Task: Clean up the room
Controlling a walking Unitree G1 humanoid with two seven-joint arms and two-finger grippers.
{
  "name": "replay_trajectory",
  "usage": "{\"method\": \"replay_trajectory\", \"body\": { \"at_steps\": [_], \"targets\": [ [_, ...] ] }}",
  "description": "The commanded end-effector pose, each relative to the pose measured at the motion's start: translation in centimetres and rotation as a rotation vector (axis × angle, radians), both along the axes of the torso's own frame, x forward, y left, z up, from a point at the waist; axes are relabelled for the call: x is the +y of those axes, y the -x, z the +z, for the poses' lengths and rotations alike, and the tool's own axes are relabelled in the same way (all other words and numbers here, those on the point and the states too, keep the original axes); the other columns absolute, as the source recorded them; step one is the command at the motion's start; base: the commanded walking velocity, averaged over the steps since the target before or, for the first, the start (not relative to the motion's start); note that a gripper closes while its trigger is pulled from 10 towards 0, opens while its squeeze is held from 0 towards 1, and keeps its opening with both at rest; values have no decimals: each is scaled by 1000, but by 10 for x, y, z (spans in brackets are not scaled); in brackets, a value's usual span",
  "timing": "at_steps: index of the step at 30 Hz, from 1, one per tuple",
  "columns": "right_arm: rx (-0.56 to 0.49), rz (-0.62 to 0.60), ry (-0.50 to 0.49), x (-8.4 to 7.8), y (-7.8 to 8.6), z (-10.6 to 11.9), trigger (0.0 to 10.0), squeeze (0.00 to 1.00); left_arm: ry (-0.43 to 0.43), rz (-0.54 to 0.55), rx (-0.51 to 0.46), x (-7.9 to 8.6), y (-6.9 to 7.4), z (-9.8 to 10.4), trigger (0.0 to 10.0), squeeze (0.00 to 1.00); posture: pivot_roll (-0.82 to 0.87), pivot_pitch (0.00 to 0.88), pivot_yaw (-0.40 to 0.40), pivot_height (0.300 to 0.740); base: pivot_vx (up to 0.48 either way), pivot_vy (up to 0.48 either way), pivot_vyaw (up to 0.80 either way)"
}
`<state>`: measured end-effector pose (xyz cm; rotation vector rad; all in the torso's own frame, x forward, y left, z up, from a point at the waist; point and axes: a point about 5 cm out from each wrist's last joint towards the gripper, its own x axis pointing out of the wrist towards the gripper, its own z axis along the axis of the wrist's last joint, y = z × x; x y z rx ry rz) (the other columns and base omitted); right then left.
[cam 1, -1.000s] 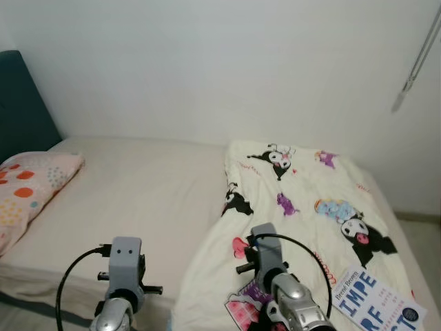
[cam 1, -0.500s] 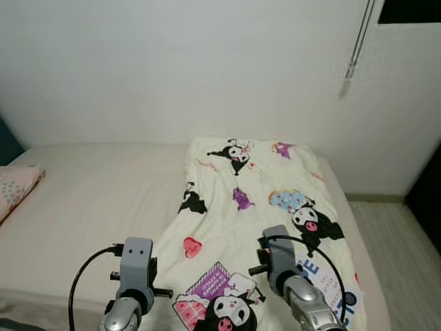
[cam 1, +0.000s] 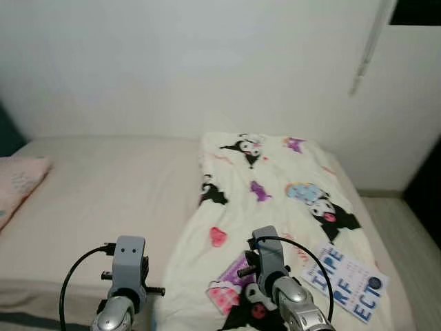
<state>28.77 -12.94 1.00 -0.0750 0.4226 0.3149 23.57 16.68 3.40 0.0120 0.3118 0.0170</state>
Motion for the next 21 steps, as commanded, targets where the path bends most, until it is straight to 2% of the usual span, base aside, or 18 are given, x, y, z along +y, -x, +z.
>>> {"method": "replay_trajectory", "body": {
  "at_steps": [1, 11, 21],
  "targets": [
    [6, -21, 0, -4, 0, -1, 10000, 0, -5, -22, -1, -5, 2, -1, 10000, 0, -71, 0, 15, 740, 0, 0, 0],
    [7, -28, -2, -5, -1, 0, 10000, 0, -24, -55, -21, -8, -2, 2, 10000, 0, -75, 0, 19, 740, 0, 0, 0],
    [9, -39, -6, -7, -1, 1, 10000, 0, -20, -68, -25, -11, -4, 4, 10000, 0, -79, 0, 21, 740, 0, -397, 0]
  ]
}}
